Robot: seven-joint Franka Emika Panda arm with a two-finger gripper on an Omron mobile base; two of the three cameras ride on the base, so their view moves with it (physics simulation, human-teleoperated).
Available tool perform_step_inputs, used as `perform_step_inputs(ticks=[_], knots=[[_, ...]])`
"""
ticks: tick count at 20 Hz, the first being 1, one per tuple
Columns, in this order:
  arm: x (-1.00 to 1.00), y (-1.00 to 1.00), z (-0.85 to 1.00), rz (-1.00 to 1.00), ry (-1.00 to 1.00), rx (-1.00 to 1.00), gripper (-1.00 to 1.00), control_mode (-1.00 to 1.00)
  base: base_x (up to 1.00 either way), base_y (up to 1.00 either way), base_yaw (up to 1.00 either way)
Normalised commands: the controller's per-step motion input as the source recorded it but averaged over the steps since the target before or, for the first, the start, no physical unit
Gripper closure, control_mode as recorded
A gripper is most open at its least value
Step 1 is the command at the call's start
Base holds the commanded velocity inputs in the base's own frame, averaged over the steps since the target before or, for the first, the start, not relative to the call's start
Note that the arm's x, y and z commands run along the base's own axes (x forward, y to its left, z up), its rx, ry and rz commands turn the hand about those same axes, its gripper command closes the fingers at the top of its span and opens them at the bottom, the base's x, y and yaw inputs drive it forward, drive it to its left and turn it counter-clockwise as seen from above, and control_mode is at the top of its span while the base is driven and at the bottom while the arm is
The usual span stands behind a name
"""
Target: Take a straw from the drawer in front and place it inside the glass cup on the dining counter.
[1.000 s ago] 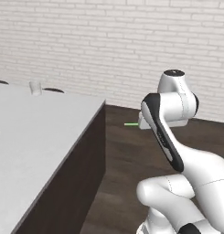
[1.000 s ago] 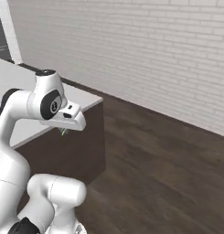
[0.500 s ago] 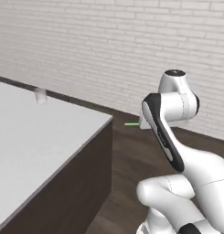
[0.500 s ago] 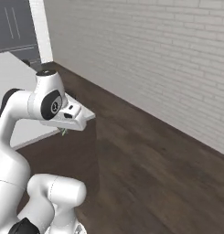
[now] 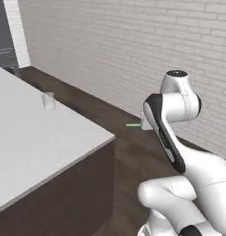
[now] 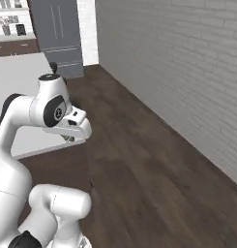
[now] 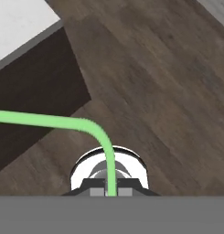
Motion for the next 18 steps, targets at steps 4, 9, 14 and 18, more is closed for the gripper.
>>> perform_step_inputs(ticks=[4,9,14,18], knots=[[0.00,0.00,0.00,0.00,0.00,0.00,1.00,1.00,0.67,-0.92,0.52],[0.00,0.00,0.00,0.00,0.00,0.00,1.00,1.00,0.61,-0.88,0.56],[0.00,0.00,0.00,0.00,0.00,0.00,1.00,1.00,0.53,-0.85,0.57],[0.00,0.00,0.00,0.00,0.00,0.00,1.00,1.00,0.58,-0.86,0.56]])
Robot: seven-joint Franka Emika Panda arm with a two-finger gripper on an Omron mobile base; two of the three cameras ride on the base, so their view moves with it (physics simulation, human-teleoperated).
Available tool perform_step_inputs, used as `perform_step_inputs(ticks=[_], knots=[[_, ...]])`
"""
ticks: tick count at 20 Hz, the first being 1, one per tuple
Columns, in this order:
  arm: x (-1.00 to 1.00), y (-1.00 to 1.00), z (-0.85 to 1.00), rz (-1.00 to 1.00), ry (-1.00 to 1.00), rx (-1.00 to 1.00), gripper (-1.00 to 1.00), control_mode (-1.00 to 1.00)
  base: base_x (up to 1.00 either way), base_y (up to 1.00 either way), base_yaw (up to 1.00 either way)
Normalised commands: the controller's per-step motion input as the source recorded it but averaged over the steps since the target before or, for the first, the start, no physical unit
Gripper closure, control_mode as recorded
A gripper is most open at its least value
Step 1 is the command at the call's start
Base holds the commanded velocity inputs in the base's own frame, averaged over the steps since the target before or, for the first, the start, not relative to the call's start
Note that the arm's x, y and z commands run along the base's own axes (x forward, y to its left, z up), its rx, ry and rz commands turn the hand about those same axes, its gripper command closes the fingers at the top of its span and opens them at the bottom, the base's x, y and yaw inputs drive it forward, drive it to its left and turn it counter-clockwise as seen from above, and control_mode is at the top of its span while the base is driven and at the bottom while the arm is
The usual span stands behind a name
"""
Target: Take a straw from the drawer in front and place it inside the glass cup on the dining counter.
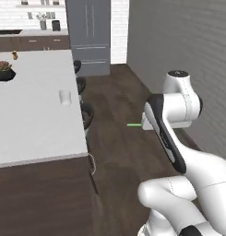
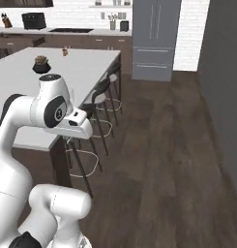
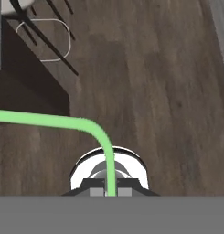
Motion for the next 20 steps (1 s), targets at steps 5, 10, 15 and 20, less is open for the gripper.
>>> perform_step_inputs(ticks=[5,10,15,20], knots=[[0.00,0.00,0.00,0.00,0.00,0.00,1.00,1.00,0.60,-0.85,0.56],[0.00,0.00,0.00,0.00,0.00,0.00,1.00,1.00,0.58,-0.85,0.57],[0.00,0.00,0.00,0.00,0.00,0.00,1.00,1.00,0.57,-0.81,0.57],[0.00,0.00,0.00,0.00,0.00,0.00,1.00,1.00,0.37,-0.86,0.59]])
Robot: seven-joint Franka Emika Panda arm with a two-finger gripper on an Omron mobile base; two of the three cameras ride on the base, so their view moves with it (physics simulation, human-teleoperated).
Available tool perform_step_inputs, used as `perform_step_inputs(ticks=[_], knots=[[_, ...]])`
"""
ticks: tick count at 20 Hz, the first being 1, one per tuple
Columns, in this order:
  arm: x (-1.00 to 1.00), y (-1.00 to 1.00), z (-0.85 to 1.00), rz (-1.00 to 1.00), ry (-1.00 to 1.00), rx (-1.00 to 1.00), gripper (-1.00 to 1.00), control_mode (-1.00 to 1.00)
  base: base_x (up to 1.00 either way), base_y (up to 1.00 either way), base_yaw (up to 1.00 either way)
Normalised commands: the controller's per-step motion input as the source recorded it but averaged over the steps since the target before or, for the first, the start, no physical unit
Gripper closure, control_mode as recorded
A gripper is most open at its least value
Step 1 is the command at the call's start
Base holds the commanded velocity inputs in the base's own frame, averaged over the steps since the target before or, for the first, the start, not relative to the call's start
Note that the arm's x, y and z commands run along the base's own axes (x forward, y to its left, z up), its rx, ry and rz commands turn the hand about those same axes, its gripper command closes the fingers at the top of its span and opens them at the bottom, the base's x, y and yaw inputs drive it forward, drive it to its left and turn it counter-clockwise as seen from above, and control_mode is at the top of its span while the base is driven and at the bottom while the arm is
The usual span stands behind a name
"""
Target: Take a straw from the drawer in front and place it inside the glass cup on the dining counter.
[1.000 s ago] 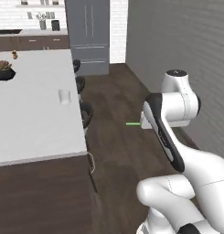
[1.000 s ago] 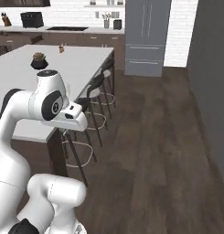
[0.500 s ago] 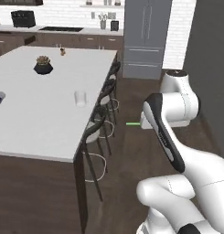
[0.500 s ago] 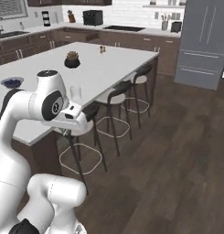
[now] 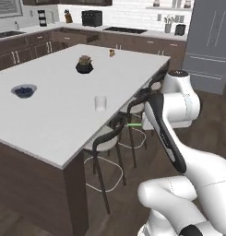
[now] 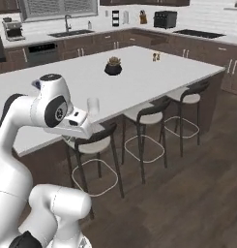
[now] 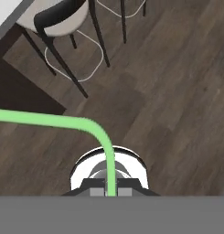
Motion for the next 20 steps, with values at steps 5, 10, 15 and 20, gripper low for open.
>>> perform_step_inputs(ticks=[5,10,15,20], knots=[[0.00,0.00,0.00,0.00,0.00,0.00,1.00,1.00,0.27,-0.84,0.58],[0.00,0.00,0.00,0.00,0.00,0.00,1.00,1.00,0.18,-0.84,0.55],[0.00,0.00,0.00,0.00,0.00,0.00,1.00,1.00,0.15,-0.80,0.55],[0.00,0.00,0.00,0.00,0.00,0.00,1.00,1.00,0.02,-0.79,0.52]])
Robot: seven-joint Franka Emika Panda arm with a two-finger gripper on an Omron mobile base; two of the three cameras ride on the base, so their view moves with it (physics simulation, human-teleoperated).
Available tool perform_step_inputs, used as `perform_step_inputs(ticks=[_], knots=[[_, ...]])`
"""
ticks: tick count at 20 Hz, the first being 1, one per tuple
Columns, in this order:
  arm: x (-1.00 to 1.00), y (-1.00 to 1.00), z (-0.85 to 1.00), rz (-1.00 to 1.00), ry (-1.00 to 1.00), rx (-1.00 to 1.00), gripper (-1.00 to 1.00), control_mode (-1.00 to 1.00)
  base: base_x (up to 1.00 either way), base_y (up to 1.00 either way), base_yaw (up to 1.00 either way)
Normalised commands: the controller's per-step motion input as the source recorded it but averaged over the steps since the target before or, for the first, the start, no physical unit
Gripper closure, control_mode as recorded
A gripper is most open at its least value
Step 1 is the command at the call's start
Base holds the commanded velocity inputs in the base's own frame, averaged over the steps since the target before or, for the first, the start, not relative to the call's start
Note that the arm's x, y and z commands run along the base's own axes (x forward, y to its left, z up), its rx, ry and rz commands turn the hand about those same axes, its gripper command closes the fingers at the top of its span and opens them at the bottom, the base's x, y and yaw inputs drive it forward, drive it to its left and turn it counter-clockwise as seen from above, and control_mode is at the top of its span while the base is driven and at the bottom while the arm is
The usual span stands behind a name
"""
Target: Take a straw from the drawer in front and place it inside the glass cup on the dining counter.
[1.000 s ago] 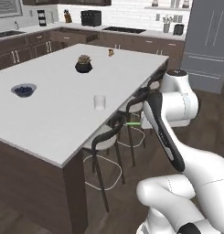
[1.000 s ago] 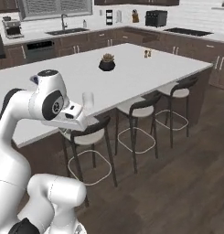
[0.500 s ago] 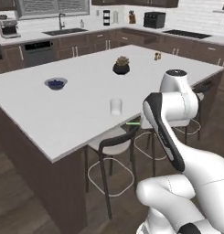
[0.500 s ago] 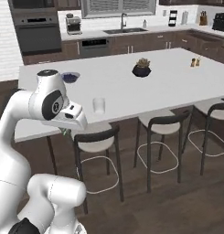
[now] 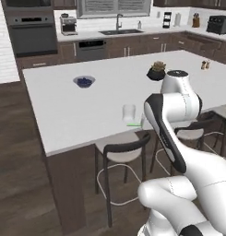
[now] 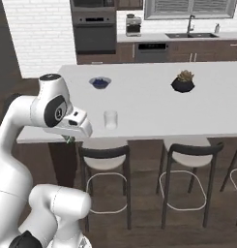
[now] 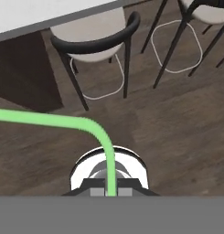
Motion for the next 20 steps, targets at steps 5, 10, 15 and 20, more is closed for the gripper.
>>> perform_step_inputs(ticks=[5,10,15,20], knots=[[0.00,0.00,0.00,0.00,0.00,0.00,1.00,1.00,0.15,-0.64,0.32],[0.00,0.00,0.00,0.00,0.00,0.00,1.00,1.00,0.65,-0.24,0.08],[0.00,0.00,0.00,0.00,0.00,0.00,1.00,1.00,0.91,-0.07,0.00],[0.00,0.00,0.00,0.00,0.00,0.00,1.00,1.00,0.82,-0.17,0.02]])
